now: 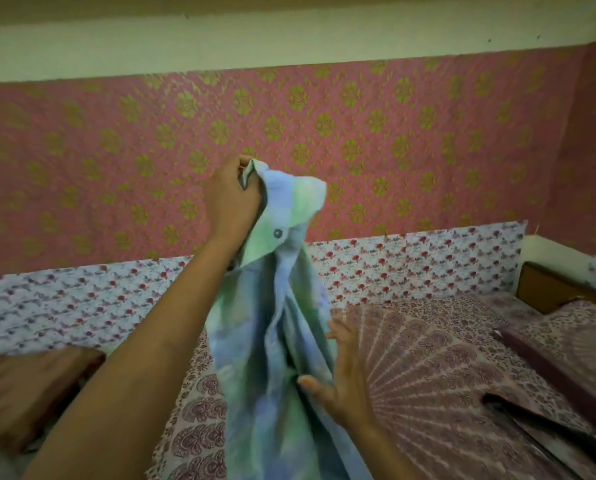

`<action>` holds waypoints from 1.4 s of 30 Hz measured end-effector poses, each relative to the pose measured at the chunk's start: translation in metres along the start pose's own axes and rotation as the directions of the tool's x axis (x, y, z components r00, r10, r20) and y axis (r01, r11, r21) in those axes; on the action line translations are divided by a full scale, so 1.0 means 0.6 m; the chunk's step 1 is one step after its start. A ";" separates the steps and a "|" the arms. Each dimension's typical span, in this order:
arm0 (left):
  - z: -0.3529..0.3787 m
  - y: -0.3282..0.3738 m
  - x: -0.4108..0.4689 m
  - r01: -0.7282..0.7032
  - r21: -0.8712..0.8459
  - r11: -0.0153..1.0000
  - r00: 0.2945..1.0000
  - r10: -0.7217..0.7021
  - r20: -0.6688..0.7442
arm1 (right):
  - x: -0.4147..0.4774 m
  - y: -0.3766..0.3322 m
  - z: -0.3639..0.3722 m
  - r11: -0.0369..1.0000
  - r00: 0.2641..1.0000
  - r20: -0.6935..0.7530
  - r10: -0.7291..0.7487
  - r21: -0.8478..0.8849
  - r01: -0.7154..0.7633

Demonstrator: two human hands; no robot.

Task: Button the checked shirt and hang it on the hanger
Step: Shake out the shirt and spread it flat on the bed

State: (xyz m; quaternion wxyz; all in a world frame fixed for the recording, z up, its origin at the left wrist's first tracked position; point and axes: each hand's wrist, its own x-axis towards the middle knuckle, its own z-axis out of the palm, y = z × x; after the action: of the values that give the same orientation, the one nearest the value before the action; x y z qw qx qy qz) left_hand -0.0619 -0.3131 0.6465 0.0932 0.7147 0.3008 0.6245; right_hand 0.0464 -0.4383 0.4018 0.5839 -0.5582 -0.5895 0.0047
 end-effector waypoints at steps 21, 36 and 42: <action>-0.107 -0.050 0.032 -0.045 -0.025 0.999 0.999 0.045 0.012 | 0.051 -0.072 0.124 0.889 0.882 0.112 0.458 -0.079 -0.451; -0.159 -0.097 0.074 -0.004 -0.053 0.999 0.982 -0.006 -0.188 | 0.239 -0.178 -0.122 0.928 0.615 -0.740 -0.272 -0.371 -0.036; -0.148 -0.079 0.115 -0.081 -0.063 0.995 0.988 0.072 -0.135 | 0.291 -0.207 -0.162 0.855 0.617 -0.670 -0.413 -0.519 0.008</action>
State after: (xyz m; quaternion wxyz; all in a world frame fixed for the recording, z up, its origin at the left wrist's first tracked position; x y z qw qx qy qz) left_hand -0.1582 -0.2587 0.6979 0.0735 0.6791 0.2573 0.6835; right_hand 0.0860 -0.4320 0.6333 0.6200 -0.5545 -0.3343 -0.4432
